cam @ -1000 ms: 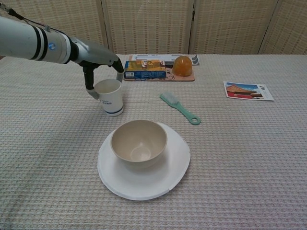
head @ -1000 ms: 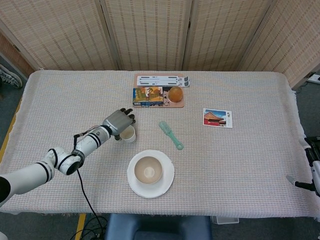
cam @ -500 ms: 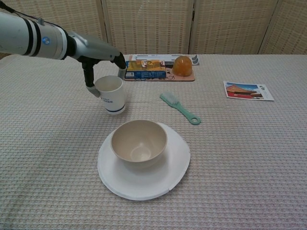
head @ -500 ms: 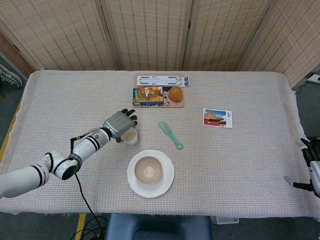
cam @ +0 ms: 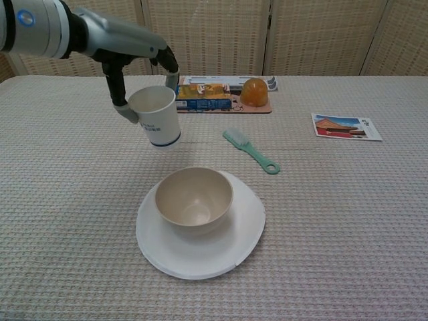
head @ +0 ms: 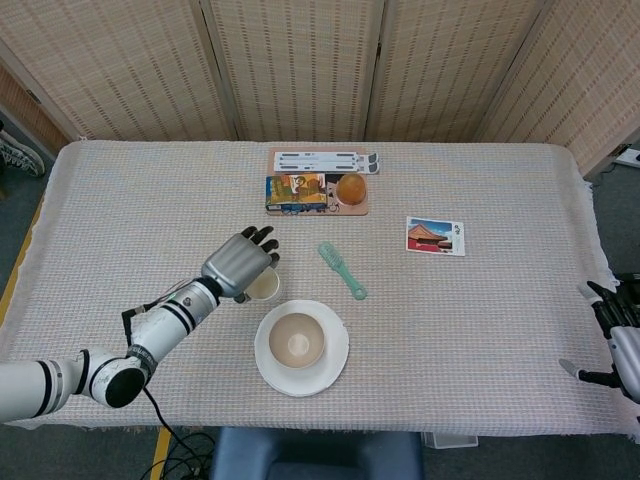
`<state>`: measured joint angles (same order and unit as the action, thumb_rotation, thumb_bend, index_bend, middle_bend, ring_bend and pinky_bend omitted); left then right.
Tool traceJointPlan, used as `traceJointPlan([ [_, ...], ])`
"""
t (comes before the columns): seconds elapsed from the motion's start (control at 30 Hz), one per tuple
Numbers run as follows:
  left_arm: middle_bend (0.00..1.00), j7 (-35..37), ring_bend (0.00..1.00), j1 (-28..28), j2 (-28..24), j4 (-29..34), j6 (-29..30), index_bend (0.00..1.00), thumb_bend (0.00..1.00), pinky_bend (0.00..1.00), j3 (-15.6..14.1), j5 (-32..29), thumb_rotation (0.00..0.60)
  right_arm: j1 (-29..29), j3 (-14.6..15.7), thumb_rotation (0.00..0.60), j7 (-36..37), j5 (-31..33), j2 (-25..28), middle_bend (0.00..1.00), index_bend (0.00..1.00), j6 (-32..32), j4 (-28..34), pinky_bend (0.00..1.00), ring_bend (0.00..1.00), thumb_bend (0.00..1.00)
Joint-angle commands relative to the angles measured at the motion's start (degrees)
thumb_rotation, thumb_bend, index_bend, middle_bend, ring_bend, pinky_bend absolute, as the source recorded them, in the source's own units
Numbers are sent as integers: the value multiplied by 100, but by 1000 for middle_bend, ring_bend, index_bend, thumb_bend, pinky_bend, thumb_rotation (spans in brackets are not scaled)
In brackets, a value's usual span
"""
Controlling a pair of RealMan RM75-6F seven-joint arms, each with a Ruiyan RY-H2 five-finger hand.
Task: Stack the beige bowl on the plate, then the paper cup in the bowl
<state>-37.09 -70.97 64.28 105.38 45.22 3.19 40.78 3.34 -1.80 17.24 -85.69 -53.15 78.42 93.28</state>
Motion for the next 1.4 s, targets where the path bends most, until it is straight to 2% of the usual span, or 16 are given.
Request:
traceJointPlan([
  [0.03,211,-720,2,-258,-285,851,784,462,201,172,-94,-734,600,0,43,600,100,-122,22,0,0,48,-13,0,0,144],
  [0.3,211,-1489,2,-498,4,1714,1833,469,201,172,-63,-1478,600,-6,139,600,624,-416,100,0,0,188,-184,0,0,144],
  [0.7,211,-2066,2,-586,862,2014,2725,470,201,172,-17,-1779,600,-73,263,600,1053,-746,158,0,0,510,-370,0,0,144],
  [0.97,211,-2121,2,-591,1048,1974,2805,472,201,172,112,-1894,600,-126,277,600,1014,-740,148,0,0,650,-376,0,0,144],
  [1.4,211,-2224,2,-549,1400,1881,2849,479,202,172,95,-1847,600,-191,319,600,1063,-821,159,0,0,851,-396,0,0,144],
])
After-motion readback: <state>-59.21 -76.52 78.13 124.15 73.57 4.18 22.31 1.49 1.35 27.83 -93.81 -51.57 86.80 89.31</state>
